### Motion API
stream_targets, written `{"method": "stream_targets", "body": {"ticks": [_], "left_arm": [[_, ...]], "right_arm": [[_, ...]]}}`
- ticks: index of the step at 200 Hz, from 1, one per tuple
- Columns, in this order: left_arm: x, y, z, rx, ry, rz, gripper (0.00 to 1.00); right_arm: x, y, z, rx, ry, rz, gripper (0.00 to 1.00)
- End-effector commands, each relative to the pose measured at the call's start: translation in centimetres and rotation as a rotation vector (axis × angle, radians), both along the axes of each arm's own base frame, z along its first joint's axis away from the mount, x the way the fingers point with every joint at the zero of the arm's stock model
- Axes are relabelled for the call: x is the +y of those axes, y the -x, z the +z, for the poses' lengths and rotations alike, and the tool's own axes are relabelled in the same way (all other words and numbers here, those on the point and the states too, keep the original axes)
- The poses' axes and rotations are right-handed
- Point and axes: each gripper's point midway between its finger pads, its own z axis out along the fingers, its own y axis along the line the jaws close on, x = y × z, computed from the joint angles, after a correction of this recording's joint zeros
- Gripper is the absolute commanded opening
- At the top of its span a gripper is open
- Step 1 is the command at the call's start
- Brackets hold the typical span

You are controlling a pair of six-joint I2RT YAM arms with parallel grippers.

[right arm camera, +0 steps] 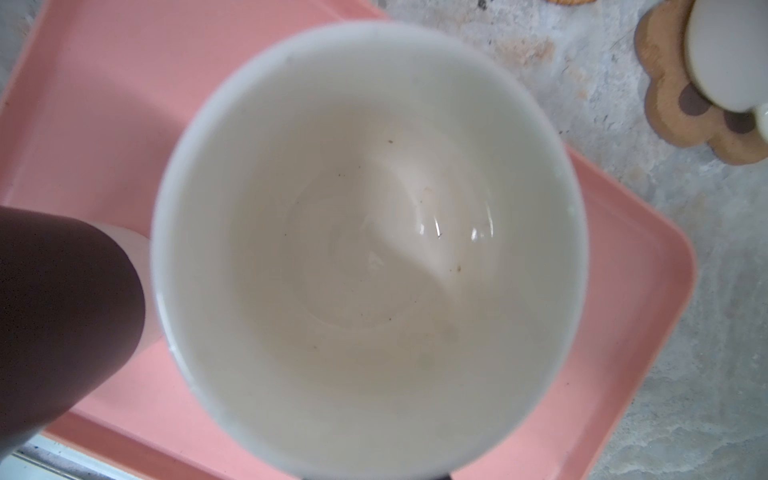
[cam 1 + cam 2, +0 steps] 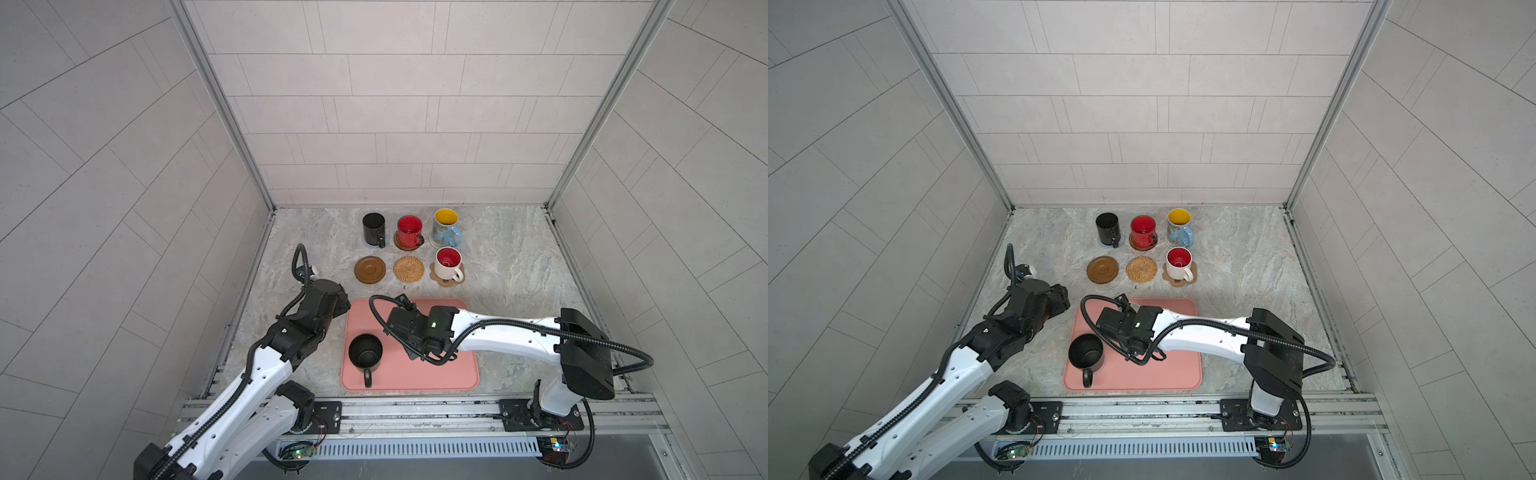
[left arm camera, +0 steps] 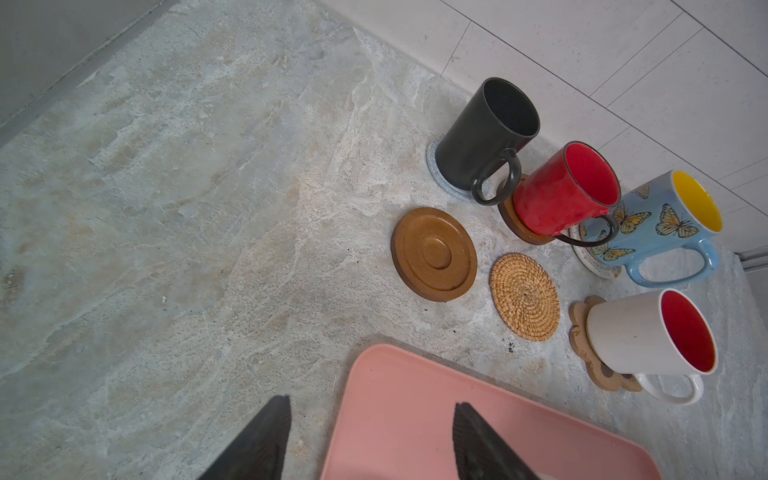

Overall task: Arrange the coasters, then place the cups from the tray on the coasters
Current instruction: 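Lift the white mug off the tray and carry it toward the woven rattan coaster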

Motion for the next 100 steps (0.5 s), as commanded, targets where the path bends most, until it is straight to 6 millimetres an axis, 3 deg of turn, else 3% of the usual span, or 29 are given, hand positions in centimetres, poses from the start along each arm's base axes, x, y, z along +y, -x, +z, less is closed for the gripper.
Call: {"method": "stream_targets", "body": {"ticks": [1,100], "left_arm": [[0.7,0.0,0.7,-0.014,-0.018,0.023,0.68],[1.0,0.2,0.7,-0.013,-0.028,0.03,0.69]], "right_arm": [[0.8,-2.5,4.2,-0.114,-0.087,-0.01,0.09],[-0.3,-8.9,5.8,-0.151,-0.057,-0.007,0.09]]}}
